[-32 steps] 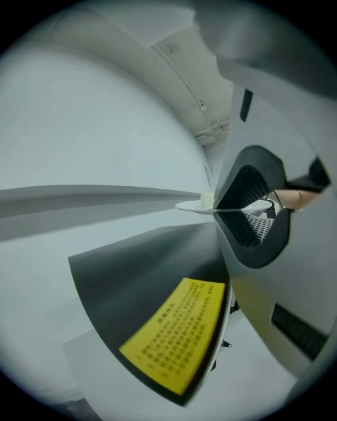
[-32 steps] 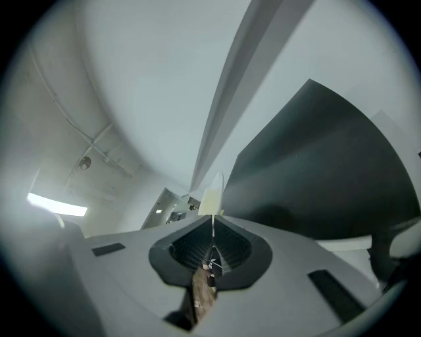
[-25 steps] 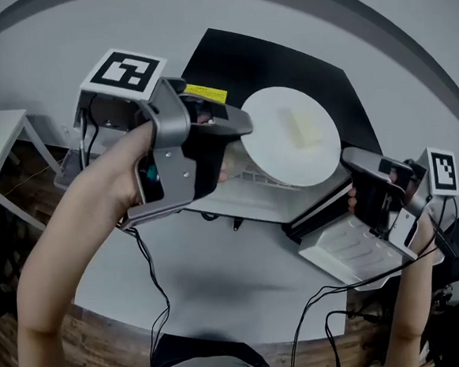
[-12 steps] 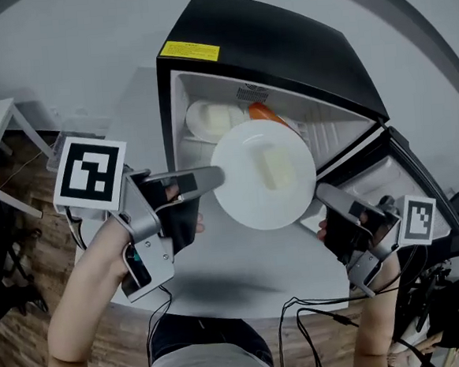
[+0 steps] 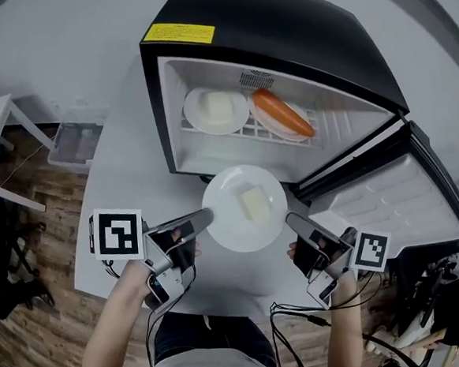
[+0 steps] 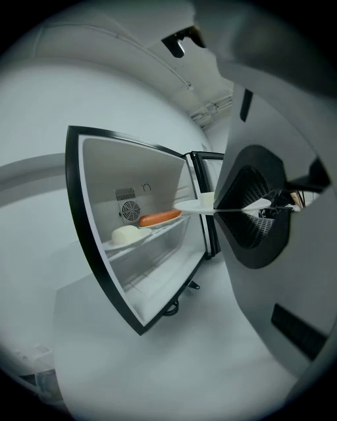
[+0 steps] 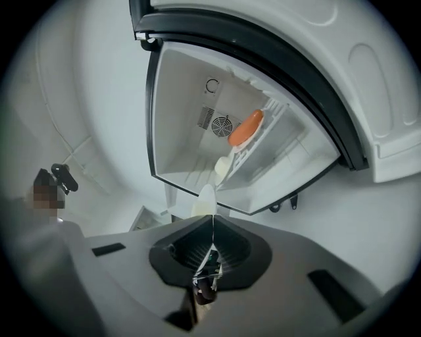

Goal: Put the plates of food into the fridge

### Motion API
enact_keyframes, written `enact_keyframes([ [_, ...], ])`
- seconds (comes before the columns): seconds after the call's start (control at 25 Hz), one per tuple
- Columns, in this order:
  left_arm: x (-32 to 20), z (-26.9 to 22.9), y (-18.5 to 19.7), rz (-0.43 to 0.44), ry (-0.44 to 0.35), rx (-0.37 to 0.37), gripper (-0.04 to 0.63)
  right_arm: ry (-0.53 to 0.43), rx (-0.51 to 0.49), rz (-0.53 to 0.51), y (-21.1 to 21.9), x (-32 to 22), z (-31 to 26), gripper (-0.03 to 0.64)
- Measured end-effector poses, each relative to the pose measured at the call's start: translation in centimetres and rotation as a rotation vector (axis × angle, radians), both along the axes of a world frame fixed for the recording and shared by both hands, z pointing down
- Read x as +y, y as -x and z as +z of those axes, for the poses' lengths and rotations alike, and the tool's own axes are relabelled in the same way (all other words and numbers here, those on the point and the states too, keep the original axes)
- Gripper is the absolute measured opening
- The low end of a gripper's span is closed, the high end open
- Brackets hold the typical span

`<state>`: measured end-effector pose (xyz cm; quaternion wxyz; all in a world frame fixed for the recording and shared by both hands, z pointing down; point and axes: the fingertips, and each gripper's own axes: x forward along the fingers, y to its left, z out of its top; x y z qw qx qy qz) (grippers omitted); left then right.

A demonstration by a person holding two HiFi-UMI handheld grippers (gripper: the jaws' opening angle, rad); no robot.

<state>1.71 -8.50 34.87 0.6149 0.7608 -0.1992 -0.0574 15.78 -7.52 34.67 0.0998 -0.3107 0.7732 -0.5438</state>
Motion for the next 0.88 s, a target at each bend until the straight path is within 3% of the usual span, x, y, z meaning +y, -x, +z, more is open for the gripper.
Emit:
enact_keyframes([
  [0.48, -2.2, 9.0, -0.1, -0.139, 0.053, 0.0, 0.017, 0.011, 0.027, 0.117, -1.1, -3.7, 8.6, 0.014],
  [0.88, -6.2, 13.6, 0.1, -0.219, 0.0, 0.009, 0.017, 0.05, -0.022, 0.245, -1.6, -8.6, 14.6, 0.014],
])
